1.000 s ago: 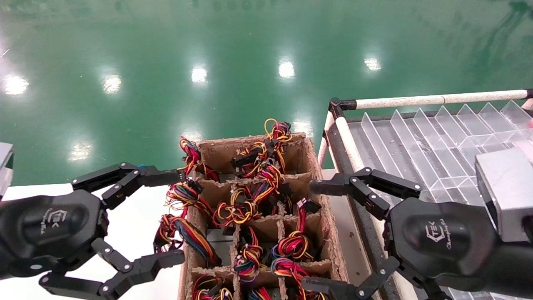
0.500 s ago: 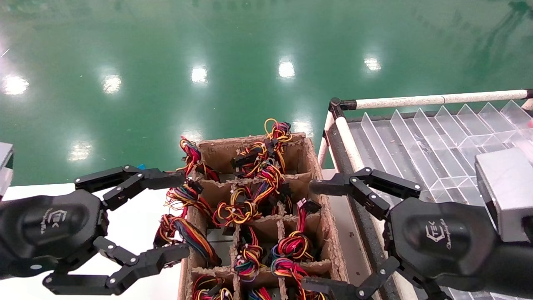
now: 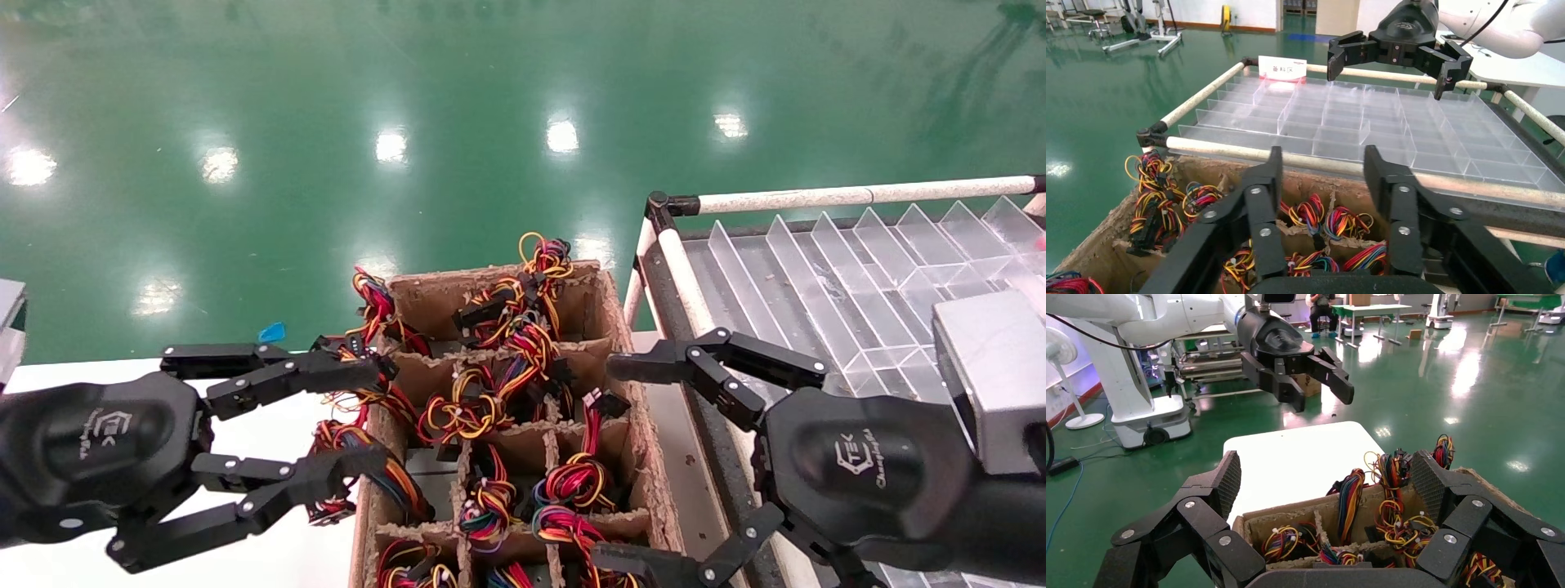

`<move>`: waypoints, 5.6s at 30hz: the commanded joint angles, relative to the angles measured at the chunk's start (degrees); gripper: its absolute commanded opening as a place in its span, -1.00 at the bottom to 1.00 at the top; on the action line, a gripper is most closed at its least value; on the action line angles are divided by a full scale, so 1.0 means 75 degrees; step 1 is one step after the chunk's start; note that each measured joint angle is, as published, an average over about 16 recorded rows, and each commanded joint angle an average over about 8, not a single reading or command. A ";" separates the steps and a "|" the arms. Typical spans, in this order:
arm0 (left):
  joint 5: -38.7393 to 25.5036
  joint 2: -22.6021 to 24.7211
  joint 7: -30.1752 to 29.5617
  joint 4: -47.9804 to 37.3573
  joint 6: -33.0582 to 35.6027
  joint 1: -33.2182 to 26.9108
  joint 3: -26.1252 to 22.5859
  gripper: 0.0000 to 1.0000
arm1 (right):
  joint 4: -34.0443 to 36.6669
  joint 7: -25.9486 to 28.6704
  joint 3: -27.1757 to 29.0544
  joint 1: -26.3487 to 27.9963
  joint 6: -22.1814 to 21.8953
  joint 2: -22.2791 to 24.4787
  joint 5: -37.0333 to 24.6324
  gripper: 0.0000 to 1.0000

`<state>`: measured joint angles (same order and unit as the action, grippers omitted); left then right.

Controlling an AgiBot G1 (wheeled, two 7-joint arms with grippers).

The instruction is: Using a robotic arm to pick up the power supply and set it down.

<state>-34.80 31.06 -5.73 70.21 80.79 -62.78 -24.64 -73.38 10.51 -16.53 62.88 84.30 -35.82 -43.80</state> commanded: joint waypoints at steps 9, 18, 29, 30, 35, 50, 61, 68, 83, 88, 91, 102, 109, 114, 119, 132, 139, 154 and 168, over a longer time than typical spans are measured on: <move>0.0000 0.0000 0.0000 0.0000 0.0000 0.0000 0.0000 -1.00 | 0.0342 -0.0101 -0.0433 0.1022 -0.0822 -0.0932 -0.1150 1.00; 0.0000 0.0000 0.0000 0.0000 0.0000 0.0000 0.0000 -1.00 | 0.2182 -0.0782 -0.1071 0.2126 -0.1116 -0.2468 -0.2156 1.00; 0.0000 0.0000 0.0000 0.0000 0.0000 0.0000 0.0000 -1.00 | 0.5219 -0.2194 -0.1514 0.3345 -0.1218 -0.4274 -0.2774 1.00; 0.0000 0.0000 0.0000 0.0000 0.0000 0.0000 0.0000 -1.00 | 0.5480 -0.2321 -0.1526 0.3439 -0.1223 -0.4408 -0.2792 1.00; 0.0000 0.0000 0.0000 0.0000 0.0000 0.0000 0.0000 -1.00 | 0.6642 -0.2836 -0.1579 0.3824 -0.1219 -0.5011 -0.2841 1.00; 0.0000 0.0000 0.0000 0.0000 0.0000 0.0000 0.0000 -1.00 | 0.7463 -0.3118 -0.2357 0.3905 -0.2528 -0.5709 -0.2612 -1.00; 0.0000 0.0000 0.0000 0.0000 0.0000 0.0000 0.0000 -1.00 | 0.6477 -0.2388 -0.3597 0.3560 -0.3718 -0.5691 -0.1886 -1.00; 0.0000 0.0000 0.0000 0.0000 0.0000 0.0000 0.0000 -1.00 | 0.6250 -0.2180 -0.4250 0.3516 -0.4159 -0.5668 -0.1447 -1.00; 0.0000 0.0000 0.0000 0.0000 0.0000 0.0000 0.0000 -1.00 | 0.6522 -0.2204 -0.4978 0.3682 -0.3939 -0.5573 -0.0693 -1.00; 0.0000 0.0000 0.0000 0.0000 0.0000 0.0000 0.0000 -1.00 | 0.6755 -0.2305 -0.5063 0.3795 -0.3573 -0.5529 -0.0530 -1.00; 0.0000 0.0000 0.0000 0.0000 0.0000 0.0000 0.0000 -1.00 | 0.6931 -0.2366 -0.5102 0.3875 -0.3306 -0.5506 -0.0464 -1.00; 0.0000 0.0000 0.0000 0.0000 0.0000 0.0000 0.0000 -1.00 | 0.7427 -0.2943 -0.5247 0.4316 -0.2189 -0.5436 -0.0409 -1.00; 0.0000 0.0000 0.0000 0.0000 0.0000 0.0000 0.0000 -1.00 | 0.7722 -0.3596 -0.5183 0.4985 -0.1414 -0.5320 -0.0345 -1.00; 0.0000 0.0000 0.0000 0.0000 0.0000 0.0000 0.0000 -1.00 | 0.7843 -0.3948 -0.5165 0.5534 -0.1173 -0.5184 -0.0397 -1.00; 0.0000 0.0000 0.0000 0.0000 0.0000 0.0000 0.0000 -1.00 | 0.7833 -0.4296 -0.5146 0.6097 -0.1085 -0.5023 -0.0475 -1.00; 0.0000 0.0000 0.0000 0.0000 0.0000 0.0000 0.0000 -1.00 | 0.7585 -0.5408 -0.5163 0.7772 -0.1129 -0.4618 -0.0886 -1.00; 0.0000 0.0000 0.0000 0.0000 0.0000 0.0000 0.0000 -1.00 | 0.7802 -0.5816 -0.5131 0.8527 -0.1463 -0.4280 -0.1062 -1.00; 0.0000 0.0000 0.0000 0.0000 0.0000 0.0000 0.0000 -1.00 | 0.8977 -0.6059 -0.5411 0.9177 -0.1978 -0.3528 -0.1661 -1.00; 0.0000 0.0000 0.0000 0.0000 0.0000 0.0000 0.0000 -1.00 | 0.9609 -0.6111 -0.5526 0.8725 -0.1777 -0.2858 -0.1825 -1.00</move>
<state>-34.80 31.06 -5.73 70.20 80.79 -62.78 -24.64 -1.45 -35.36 -57.94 128.39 70.70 -57.52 -57.44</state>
